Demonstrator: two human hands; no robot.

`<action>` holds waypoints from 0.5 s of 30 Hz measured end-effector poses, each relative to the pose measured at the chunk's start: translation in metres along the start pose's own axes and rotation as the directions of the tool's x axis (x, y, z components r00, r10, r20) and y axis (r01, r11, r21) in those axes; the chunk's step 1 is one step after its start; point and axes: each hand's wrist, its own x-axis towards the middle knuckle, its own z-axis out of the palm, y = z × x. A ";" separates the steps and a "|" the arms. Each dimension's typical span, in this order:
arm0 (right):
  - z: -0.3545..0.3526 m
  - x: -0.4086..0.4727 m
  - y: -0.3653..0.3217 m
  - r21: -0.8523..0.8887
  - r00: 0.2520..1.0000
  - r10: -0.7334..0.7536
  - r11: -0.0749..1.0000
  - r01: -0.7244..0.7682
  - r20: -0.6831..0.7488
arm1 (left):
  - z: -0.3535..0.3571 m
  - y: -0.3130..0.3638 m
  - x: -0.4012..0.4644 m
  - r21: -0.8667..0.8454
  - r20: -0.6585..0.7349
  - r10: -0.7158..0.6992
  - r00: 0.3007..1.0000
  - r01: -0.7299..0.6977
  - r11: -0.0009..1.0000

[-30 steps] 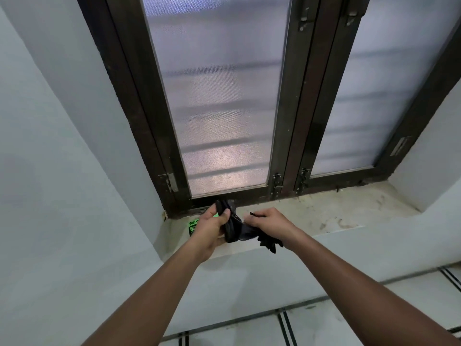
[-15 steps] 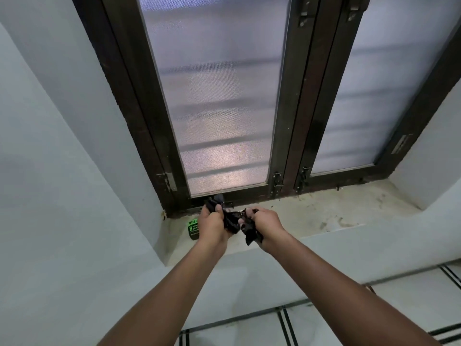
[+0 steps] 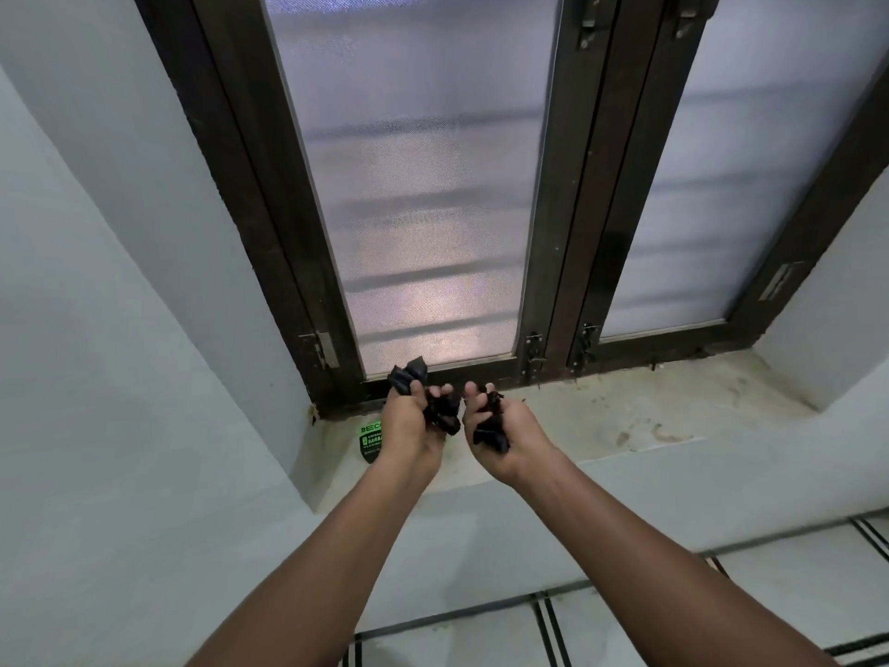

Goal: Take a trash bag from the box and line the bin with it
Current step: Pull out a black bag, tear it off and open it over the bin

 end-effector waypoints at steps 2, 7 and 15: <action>0.004 -0.007 -0.005 -0.174 0.999 0.008 0.985 0.001 0.051 | -0.001 0.003 0.000 0.176 -0.005 0.086 0.996 -0.084 0.981; 0.006 -0.020 -0.019 -0.920 0.936 -0.172 0.199 0.338 0.307 | 0.001 0.008 -0.007 0.468 0.222 0.104 0.969 -0.199 0.861; 0.002 -0.018 -0.049 -0.826 0.908 -0.143 -0.488 0.281 0.394 | 0.001 0.019 -0.009 0.738 0.385 -0.071 0.920 -0.261 0.622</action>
